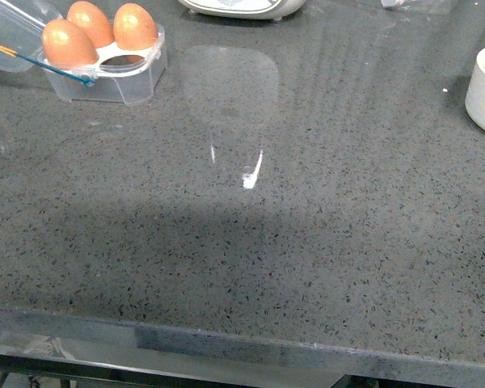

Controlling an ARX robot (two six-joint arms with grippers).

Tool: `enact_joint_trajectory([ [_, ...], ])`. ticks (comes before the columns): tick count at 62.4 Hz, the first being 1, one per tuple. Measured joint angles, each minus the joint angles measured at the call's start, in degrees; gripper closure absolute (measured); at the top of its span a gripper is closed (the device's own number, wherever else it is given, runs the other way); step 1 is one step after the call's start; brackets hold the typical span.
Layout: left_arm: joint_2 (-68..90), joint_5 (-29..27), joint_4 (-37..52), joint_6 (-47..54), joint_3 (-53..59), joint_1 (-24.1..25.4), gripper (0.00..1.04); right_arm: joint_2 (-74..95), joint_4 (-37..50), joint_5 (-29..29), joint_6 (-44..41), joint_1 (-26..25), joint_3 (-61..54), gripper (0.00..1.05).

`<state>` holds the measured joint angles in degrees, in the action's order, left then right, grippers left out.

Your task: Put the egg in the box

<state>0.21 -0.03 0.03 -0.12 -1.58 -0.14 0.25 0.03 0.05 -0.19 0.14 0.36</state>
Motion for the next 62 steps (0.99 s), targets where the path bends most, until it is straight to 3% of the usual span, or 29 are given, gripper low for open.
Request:
enact_joint_trajectory([
  [62,0.0,0.0,0.0,0.0,0.0,0.0,0.07,0.0,0.0,0.0,0.0,0.0,0.0,0.07],
])
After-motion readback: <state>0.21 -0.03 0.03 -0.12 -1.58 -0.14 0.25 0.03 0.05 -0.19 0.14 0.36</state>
